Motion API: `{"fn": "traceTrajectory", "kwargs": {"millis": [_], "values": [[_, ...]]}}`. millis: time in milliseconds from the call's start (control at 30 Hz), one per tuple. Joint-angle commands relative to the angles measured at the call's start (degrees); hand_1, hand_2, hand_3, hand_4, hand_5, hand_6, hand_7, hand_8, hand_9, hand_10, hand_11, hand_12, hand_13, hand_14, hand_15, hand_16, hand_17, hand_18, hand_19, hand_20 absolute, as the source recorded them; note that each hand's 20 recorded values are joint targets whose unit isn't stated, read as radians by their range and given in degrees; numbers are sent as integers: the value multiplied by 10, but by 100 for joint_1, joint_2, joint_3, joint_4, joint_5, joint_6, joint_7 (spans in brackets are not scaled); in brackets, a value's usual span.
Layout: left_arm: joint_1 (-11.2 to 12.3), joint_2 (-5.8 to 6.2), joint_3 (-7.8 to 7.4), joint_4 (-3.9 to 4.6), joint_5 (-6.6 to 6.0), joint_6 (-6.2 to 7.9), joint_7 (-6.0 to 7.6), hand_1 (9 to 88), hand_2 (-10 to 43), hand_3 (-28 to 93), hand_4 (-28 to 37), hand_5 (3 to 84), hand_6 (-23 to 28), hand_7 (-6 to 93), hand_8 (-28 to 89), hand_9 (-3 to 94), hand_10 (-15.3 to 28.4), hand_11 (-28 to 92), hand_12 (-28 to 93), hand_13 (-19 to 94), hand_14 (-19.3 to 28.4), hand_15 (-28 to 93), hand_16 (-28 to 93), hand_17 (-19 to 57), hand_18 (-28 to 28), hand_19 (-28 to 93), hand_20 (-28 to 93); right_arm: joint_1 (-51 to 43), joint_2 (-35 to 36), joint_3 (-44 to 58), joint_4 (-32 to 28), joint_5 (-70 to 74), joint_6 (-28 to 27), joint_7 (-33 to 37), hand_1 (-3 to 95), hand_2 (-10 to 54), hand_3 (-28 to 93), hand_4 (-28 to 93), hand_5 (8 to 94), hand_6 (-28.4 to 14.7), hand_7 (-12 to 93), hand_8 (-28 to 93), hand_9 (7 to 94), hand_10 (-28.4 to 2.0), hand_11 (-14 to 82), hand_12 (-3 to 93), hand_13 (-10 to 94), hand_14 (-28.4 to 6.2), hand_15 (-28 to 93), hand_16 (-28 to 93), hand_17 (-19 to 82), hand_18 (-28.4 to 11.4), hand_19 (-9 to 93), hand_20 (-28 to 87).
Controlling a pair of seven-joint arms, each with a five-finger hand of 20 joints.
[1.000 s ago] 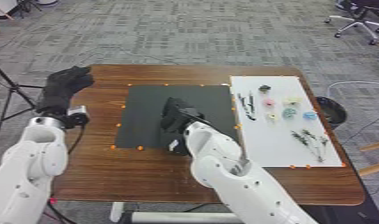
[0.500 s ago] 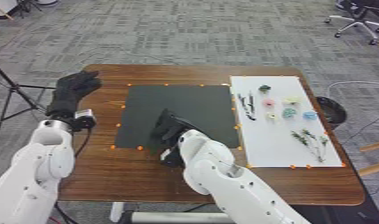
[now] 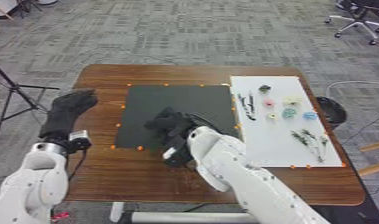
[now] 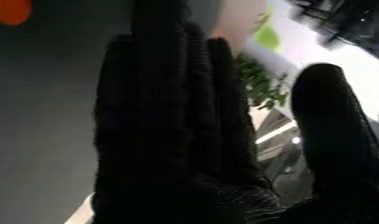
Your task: Arrange flowers
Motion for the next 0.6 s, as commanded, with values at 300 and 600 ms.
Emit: {"fn": "traceTrajectory", "kwargs": {"millis": [300,600], "values": [[331,-107,-233,138,13,120,1,271,36,646,-209,490,55,177,-71,469,150,226,121,368,182,169,25,56,137,124,173,-1197,1557,795,-1039,1086,-410,-1211,129,68,582,-58,509,-63,107,-23,543,-184,67,169,575,-199,228,300,252,-232,429,377],[214,-119,-184,95,-6,55,-17,270,37,646,-209,488,55,178,-71,468,149,226,123,361,185,171,31,51,135,117,174,-1182,1171,766,-687,1180,-1342,-1285,112,71,580,-67,460,-60,77,-23,482,-165,49,121,610,-199,298,314,253,-239,431,393]]}}
